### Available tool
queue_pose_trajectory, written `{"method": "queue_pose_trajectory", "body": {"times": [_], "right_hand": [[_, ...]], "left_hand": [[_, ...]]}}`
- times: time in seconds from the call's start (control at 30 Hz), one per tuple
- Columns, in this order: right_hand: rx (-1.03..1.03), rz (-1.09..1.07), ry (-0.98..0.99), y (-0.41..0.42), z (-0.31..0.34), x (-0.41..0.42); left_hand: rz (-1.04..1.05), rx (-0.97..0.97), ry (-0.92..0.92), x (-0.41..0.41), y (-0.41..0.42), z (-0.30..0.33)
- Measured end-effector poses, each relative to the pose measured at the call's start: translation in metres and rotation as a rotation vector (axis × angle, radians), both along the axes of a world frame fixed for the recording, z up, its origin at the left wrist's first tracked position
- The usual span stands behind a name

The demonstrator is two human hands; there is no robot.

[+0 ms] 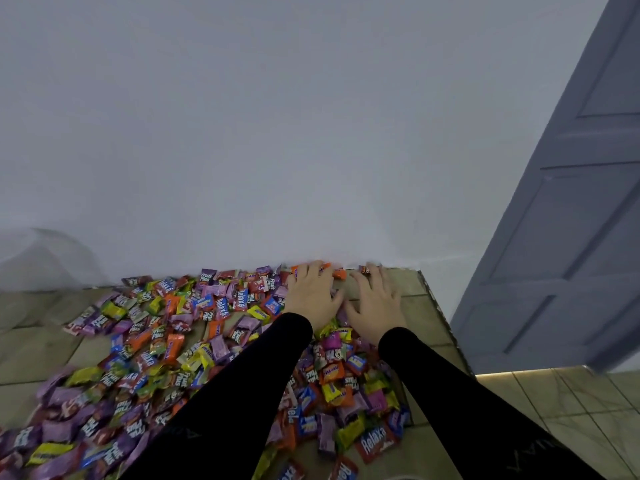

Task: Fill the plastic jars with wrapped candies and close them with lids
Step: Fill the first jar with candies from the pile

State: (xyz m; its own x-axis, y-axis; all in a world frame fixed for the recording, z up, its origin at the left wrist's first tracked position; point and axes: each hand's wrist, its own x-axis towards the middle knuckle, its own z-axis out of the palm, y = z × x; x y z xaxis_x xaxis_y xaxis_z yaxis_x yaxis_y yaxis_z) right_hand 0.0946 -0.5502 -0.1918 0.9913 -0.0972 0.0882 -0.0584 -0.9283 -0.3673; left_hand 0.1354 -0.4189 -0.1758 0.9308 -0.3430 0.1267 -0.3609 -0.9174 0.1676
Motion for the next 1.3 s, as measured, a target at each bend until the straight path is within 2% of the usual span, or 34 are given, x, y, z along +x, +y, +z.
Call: {"method": "queue_pose_trajectory", "body": {"times": [0.2,0.4,0.57,0.7,0.77,0.93,1.07,1.2,1.3], "right_hand": [[0.054,-0.005,0.107,0.0,-0.005,0.015],[0.035,0.03,0.058,0.0,-0.005,0.007],[-0.019,0.077,0.031,0.0,0.0,-0.005],[-0.02,0.015,-0.063,-0.002,-0.002,-0.029],[-0.008,0.018,-0.05,0.0,-0.006,-0.04],[-0.064,0.041,-0.008,0.004,-0.011,-0.047],[-0.05,0.013,-0.067,0.005,-0.013,-0.047],[-0.037,-0.023,-0.121,0.004,-0.016,-0.047],[-0.023,-0.025,-0.131,0.001,-0.016,-0.047]], "left_hand": [[-0.027,0.029,-0.003,0.011,0.0,-0.016],[-0.048,0.1,0.033,0.007,0.0,-0.015],[-0.097,0.08,0.049,0.002,0.006,-0.007],[-0.105,0.097,0.035,-0.009,0.01,0.002],[-0.116,0.112,0.009,-0.016,0.008,0.006],[-0.216,0.053,0.066,-0.02,-0.002,0.006],[-0.187,0.017,0.122,-0.018,-0.003,-0.001],[-0.15,0.137,0.086,-0.019,-0.002,0.0],[-0.113,0.137,-0.017,-0.028,0.004,-0.002]]}}
